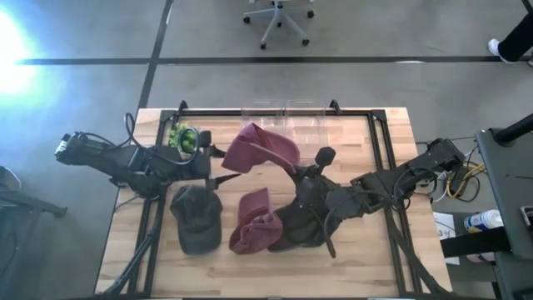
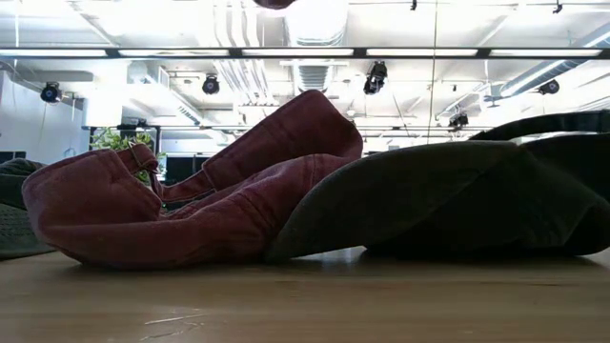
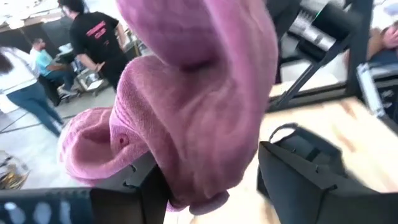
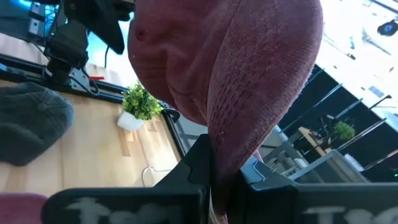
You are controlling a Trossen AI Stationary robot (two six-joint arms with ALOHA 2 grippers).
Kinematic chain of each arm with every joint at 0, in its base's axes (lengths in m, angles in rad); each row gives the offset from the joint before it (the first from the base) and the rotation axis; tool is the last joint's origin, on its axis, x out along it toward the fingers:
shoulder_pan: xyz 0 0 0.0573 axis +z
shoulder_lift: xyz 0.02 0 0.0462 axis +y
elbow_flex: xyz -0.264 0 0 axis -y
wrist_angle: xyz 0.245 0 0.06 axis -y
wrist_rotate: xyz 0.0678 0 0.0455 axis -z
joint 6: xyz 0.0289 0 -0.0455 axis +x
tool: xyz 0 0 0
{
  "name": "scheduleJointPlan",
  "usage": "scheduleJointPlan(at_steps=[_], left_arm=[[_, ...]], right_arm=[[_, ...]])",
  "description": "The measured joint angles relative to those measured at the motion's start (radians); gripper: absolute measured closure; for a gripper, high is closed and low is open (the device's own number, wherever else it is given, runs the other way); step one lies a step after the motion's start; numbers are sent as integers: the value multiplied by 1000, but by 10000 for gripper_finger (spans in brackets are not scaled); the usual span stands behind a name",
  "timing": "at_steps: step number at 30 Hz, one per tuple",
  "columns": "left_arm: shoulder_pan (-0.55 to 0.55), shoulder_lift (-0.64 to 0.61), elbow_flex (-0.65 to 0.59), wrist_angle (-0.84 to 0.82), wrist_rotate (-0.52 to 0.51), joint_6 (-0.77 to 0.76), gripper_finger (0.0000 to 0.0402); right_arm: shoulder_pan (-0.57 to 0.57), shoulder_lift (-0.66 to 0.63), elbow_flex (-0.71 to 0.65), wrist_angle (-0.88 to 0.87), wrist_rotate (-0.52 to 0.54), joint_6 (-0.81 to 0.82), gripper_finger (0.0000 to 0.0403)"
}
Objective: Pick & Place hat
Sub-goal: Put the bottom red cap into the left transparent bin
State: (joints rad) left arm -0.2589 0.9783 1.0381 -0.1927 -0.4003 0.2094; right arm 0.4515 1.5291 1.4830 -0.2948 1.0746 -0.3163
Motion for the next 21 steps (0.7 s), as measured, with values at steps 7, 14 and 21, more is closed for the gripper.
scheduleJointPlan(at_steps=[7, 14, 21], left_arm=[[10, 8, 11, 10, 17, 17, 221], [10, 45, 11, 28, 19, 17, 306], [10, 76, 58, 21, 16, 18, 369]], right_arm=[[0, 0, 0, -21, -6, 61, 390], [0, 17, 0, -31, -34, 51, 390], [0, 18, 0, -91, -43, 54, 385]])
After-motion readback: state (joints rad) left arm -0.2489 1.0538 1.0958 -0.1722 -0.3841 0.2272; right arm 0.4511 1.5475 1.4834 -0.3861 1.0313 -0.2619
